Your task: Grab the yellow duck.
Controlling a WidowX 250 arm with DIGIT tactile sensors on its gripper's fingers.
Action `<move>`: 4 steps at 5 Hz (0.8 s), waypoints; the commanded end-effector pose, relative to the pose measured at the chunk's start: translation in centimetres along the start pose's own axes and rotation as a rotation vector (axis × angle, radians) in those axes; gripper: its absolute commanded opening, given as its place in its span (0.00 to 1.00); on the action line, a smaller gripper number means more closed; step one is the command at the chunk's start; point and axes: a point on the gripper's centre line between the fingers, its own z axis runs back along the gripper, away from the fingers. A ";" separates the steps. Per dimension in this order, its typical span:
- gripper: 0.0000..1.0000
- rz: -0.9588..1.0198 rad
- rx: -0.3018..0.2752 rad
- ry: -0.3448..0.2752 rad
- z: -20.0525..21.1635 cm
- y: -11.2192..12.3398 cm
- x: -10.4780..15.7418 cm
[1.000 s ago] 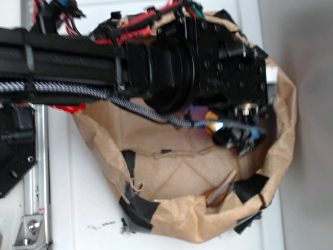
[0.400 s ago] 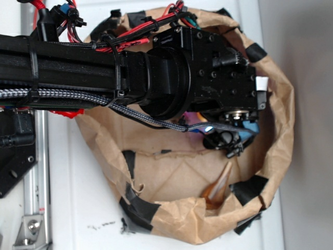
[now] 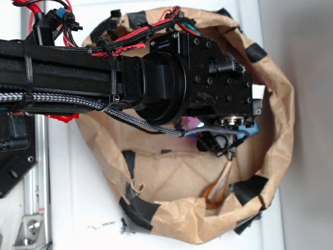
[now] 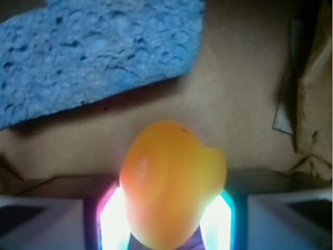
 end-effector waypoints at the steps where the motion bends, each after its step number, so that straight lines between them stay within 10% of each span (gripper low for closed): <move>1: 0.00 -0.019 -0.020 -0.075 3.4 1.4 0.2; 4: 0.00 -0.156 -0.055 -0.048 9.4 2.0 -2.2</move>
